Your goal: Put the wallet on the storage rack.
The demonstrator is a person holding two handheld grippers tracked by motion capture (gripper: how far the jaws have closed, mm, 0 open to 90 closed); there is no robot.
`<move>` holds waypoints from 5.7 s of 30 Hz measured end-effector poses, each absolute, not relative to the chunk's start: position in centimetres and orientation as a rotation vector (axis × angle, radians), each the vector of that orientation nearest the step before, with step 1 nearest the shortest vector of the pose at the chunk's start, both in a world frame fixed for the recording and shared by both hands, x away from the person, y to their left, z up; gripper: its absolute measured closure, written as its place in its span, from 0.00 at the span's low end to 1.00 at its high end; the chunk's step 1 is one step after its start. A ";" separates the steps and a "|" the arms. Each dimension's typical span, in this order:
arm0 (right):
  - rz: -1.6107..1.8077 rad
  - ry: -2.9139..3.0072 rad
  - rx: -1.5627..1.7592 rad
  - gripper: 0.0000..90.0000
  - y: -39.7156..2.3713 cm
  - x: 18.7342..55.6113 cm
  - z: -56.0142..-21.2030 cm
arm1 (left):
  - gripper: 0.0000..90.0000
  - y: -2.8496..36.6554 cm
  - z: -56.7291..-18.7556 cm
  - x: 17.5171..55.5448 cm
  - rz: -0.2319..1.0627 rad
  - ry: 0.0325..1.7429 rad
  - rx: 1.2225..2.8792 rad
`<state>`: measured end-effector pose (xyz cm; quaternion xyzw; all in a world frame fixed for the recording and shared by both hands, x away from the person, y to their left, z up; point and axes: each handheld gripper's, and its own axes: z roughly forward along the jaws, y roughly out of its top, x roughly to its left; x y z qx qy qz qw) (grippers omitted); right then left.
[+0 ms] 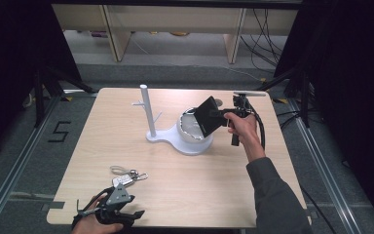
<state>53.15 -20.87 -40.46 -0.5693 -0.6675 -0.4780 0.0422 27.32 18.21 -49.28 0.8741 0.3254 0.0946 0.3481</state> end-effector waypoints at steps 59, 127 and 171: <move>-1.404 -2.246 -1.779 0.75 -18.7 52.1 -41.0 | 0.43 17.7 -49.8 27.1 0.215 0.802 2.337; -1.409 -2.309 -1.831 0.59 -19.5 51.4 -41.5 | 0.45 17.4 -50.0 26.9 0.194 0.784 2.355; -1.478 -2.386 -1.733 0.43 -26.4 43.1 -42.3 | 0.43 18.2 -49.4 27.2 0.249 0.840 2.295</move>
